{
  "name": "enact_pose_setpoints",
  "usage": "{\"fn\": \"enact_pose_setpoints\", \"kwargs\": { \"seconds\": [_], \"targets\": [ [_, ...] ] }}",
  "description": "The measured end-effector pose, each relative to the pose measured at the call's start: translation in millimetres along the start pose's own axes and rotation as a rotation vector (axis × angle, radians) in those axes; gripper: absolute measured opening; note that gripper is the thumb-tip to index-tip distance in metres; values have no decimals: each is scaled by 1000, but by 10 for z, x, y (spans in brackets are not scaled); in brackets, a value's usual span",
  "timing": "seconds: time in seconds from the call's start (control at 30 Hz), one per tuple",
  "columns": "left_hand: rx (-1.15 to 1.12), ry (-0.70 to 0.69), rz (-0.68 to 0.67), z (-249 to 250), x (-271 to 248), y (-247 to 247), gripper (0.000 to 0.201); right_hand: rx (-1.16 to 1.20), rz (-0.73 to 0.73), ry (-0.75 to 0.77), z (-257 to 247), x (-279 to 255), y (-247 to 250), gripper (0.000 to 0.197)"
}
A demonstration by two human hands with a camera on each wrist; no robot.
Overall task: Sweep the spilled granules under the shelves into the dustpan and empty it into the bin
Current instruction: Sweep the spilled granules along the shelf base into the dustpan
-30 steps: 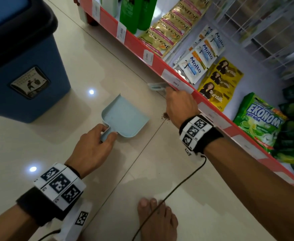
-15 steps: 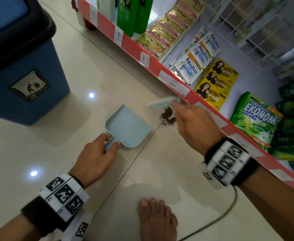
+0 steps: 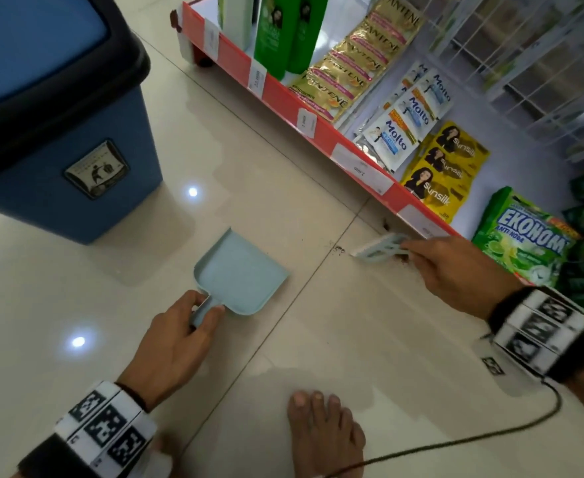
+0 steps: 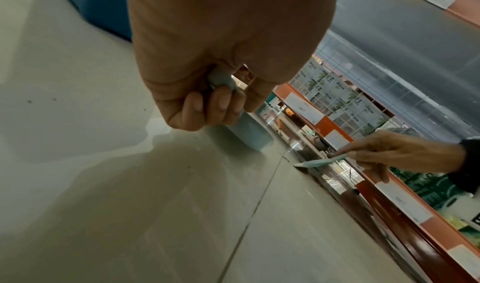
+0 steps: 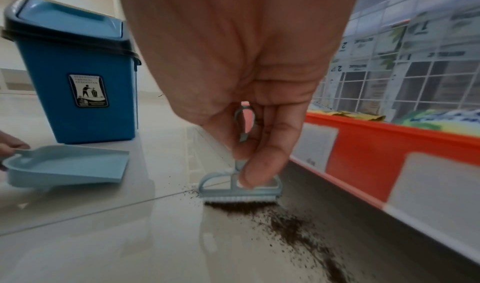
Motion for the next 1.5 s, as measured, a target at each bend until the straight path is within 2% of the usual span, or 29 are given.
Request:
{"fn": "enact_pose_setpoints", "kwargs": {
  "seconds": [0.1,0.27,0.33,0.4,0.53,0.67,0.77,0.83,0.93,1.07,1.2,1.33,1.5],
  "targets": [
    [-7,-18,-39,63,-18,-121,30,51,65,37,-76,1,116,26],
    [-35,-43,-102,145,-80,-296,35,187,219,246,-705,588,264,34],
    [-26,-32,-116,143,-106,-338,35,176,206,279,-949,835,196,37],
    [-25,-14,-108,158,-144,-365,33,177,155,247,-1055,983,76,37],
    [-46,-23,-73,196,-225,-358,27,186,24,226,-946,882,-230,38],
    [-39,-47,-10,174,-310,-255,22,31,-95,226,-420,366,-281,36],
    [-40,-28,29,195,-388,-198,21,57,-17,279,-141,128,-14,28],
    [-41,-17,43,203,-463,-213,21,98,64,313,-145,149,103,26],
    [-21,7,54,208,-608,-244,18,248,144,376,-504,345,165,27],
    [-1,47,74,195,-784,-229,14,375,183,445,-1269,725,82,31],
    [19,81,119,121,-873,-194,14,306,59,470,-1689,998,-178,35],
    [12,84,138,106,-926,-189,16,192,-18,505,-1408,862,-285,35],
    [9,84,160,105,-919,-206,20,44,-123,428,-446,283,-213,32]
  ]
}}
Point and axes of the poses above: each hand's wrist, its own x-axis towards the middle knuckle, its own y-axis out of the back of the hand, z = x × y, the point moved 7 cm from there along x, towards the middle knuckle, and after that the axes turned 6 degrees about z, right-handed, at the moved point
